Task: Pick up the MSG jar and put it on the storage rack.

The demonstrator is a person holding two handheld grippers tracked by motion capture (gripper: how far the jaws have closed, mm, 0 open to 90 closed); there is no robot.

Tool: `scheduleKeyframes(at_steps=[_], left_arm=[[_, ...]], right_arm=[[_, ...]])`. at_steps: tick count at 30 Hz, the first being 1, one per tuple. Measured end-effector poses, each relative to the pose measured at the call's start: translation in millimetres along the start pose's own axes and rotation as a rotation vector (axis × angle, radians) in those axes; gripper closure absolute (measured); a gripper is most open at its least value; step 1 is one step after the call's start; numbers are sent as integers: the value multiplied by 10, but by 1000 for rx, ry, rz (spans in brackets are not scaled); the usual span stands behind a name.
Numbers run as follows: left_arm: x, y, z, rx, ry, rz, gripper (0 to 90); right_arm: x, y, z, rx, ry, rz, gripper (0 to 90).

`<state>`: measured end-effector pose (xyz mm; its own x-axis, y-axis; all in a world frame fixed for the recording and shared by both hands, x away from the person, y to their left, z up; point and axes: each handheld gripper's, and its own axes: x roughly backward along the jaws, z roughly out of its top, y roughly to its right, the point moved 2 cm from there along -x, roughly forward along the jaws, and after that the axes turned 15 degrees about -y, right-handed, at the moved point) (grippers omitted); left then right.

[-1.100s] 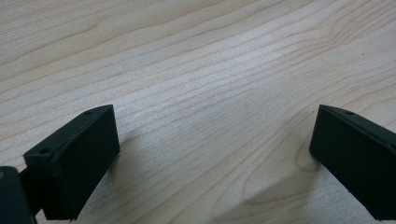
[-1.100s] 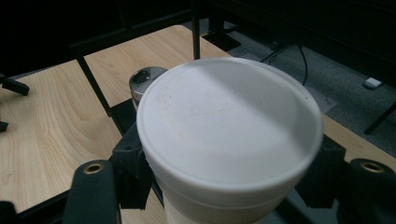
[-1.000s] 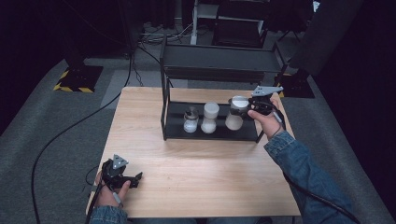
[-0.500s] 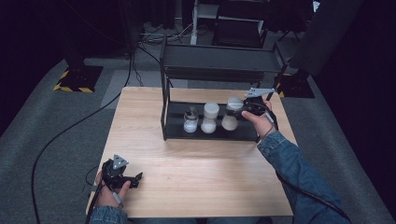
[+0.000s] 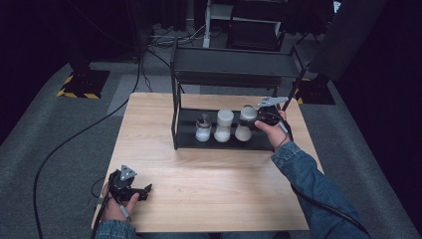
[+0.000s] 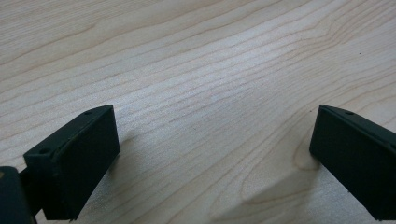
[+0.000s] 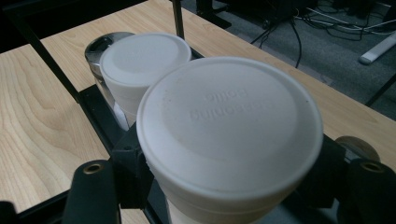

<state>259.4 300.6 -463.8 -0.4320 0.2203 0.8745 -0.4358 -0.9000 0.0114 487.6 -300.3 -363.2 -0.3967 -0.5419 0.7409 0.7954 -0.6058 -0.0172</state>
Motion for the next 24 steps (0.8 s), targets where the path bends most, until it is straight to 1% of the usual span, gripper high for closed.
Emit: scheduleKeyframes(at_steps=[24], left_arm=[[-1, 0, -1, 0, 1, -1, 15]], right_arm=[[-142, 37, -113, -23, -27, -8, 335]])
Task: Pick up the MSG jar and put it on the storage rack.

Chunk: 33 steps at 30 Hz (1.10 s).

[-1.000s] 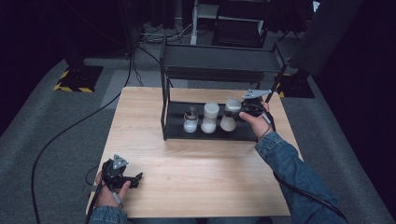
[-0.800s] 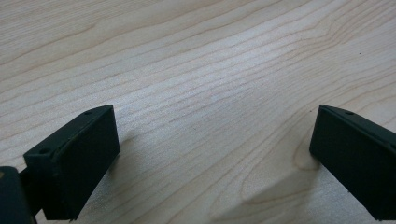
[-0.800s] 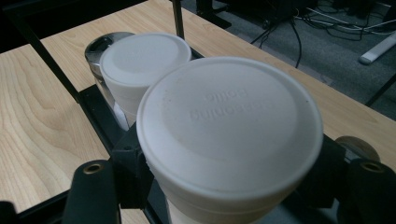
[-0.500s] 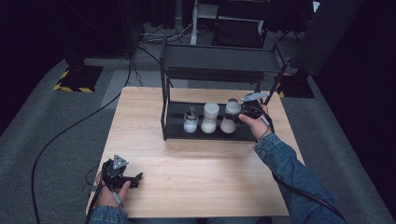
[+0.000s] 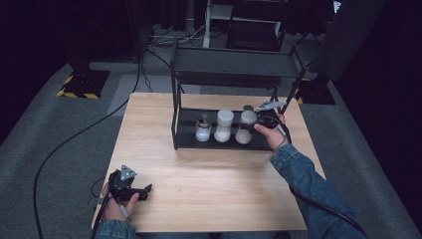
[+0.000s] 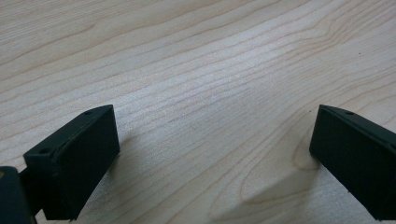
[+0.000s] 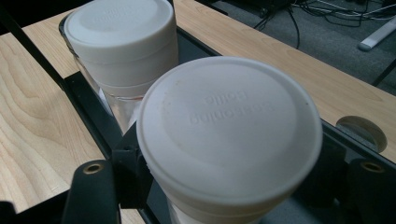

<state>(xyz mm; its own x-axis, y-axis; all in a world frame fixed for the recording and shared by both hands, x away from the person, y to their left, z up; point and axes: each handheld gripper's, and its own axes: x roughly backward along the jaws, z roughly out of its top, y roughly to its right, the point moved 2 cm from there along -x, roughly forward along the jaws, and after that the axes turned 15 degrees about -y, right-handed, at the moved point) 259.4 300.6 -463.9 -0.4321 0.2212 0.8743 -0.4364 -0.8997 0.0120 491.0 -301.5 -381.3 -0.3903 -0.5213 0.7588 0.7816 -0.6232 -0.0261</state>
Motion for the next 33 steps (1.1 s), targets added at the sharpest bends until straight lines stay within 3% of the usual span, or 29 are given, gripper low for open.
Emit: scheduleKeyframes(at_steps=[7, 10, 14, 20, 26, 29, 33], left_arm=[[0, 0, 0, 0, 0, 0, 15], [0, 0, 0, 0, 0, 0, 15], [0, 0, 0, 0, 0, 0, 15], [0, -2, 1, -1, 0, 0, 15], [0, -2, 0, -1, 0, -1, 15], [0, -3, 1, -2, 0, -1, 14], [-1, -3, 0, -2, 0, -1, 14]], right_arm=[[-1, -4, -19, 2, 4, 2, 331], [24, 37, -23, -11, 21, 32, 267], [165, -3, 35, 1, 49, 10, 201], [344, -44, 81, 38, 78, -1, 174], [496, -95, 89, 54, 85, -6, 147], [601, -159, 109, 59, 87, -12, 84], [690, -202, 125, 76, 94, -8, 83]])
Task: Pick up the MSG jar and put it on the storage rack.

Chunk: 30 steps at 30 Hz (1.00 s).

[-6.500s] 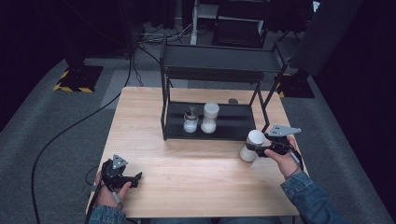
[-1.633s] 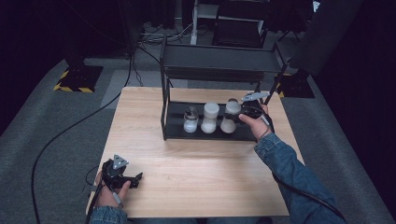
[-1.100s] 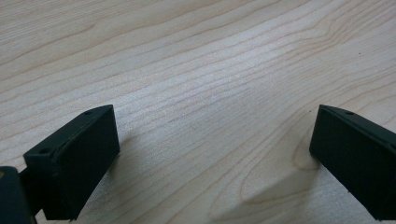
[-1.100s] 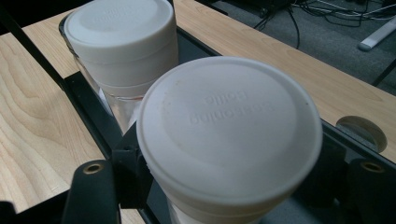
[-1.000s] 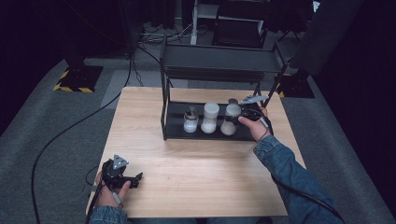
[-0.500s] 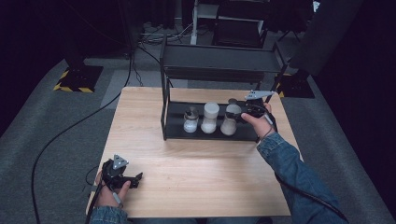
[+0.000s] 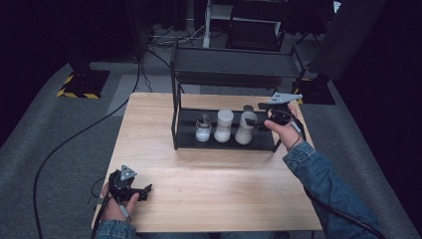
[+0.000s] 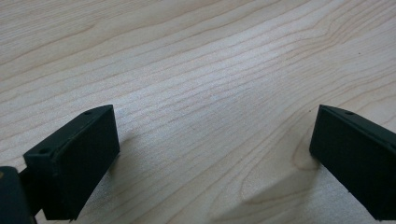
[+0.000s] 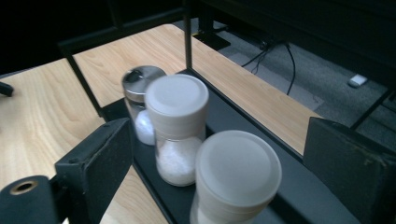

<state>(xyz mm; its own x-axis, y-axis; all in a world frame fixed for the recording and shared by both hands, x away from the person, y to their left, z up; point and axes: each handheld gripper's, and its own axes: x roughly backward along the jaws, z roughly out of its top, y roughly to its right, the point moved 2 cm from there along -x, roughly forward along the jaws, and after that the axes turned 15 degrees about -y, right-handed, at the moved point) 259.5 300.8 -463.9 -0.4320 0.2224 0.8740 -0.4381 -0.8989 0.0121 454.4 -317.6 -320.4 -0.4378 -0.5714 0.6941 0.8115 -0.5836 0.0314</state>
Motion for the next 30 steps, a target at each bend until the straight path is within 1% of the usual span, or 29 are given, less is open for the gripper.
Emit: scheduleKeyframes(at_steps=[2, 8, 14, 25, 30], left_arm=[[0, 0, 0, 0, 0, 0, 15], [1, 0, 1, -1, -1, 0, 15], [1, -1, 1, -2, -1, 1, 15], [0, 0, 0, 0, 0, 0, 14], [0, 0, 0, 0, 0, 0, 14]], right_arm=[[66, -34, 12, 7, 6, 7, 77], [156, -93, -2, 18, 12, 25, 75], [267, -166, -59, 19, 25, 28, 72], [383, -234, -156, 17, 25, 36, 72], [412, -249, -195, 14, 16, 38, 72]])
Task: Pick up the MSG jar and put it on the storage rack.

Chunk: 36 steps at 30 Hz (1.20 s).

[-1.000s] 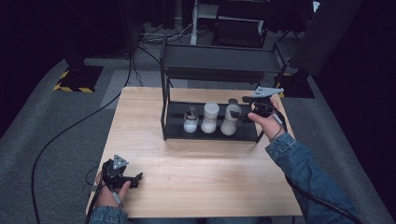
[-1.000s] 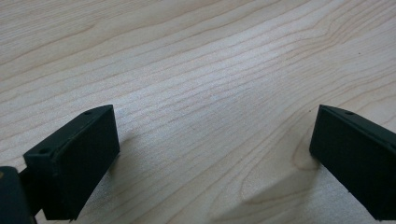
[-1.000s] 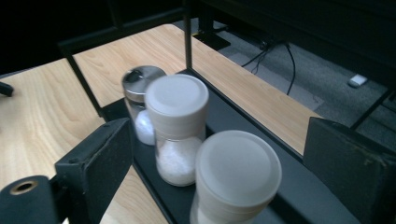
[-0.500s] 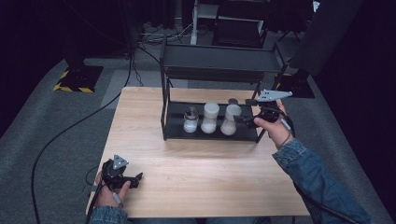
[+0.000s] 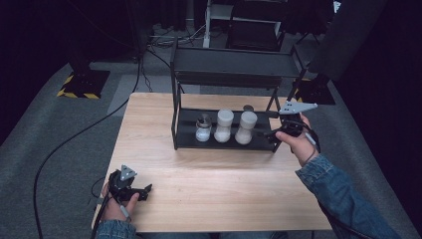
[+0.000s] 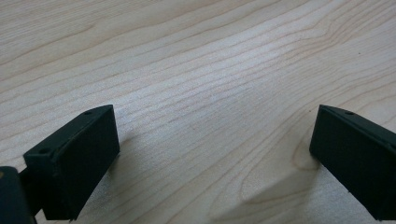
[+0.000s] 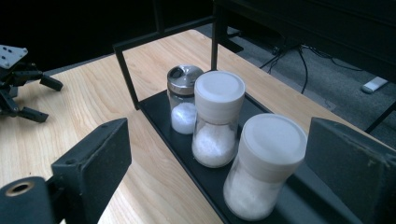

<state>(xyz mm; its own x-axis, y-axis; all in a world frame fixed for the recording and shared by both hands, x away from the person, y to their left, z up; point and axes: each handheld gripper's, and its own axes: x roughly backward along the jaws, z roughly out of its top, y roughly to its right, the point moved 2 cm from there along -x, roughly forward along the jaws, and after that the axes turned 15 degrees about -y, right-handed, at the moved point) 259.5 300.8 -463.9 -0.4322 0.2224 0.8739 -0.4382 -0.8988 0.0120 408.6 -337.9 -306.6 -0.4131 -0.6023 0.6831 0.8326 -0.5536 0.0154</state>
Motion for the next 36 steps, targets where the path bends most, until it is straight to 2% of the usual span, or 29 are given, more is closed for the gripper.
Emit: scheduleKeyframes(at_steps=[13, 36], left_arm=[[1, -1, 1, -1, -1, 1, 14], [1, 0, 1, -1, -1, 1, 14]], right_arm=[[56, -78, -103, 17, -11, -6, 72], [12, -168, -357, 6, -16, 41, 29]])
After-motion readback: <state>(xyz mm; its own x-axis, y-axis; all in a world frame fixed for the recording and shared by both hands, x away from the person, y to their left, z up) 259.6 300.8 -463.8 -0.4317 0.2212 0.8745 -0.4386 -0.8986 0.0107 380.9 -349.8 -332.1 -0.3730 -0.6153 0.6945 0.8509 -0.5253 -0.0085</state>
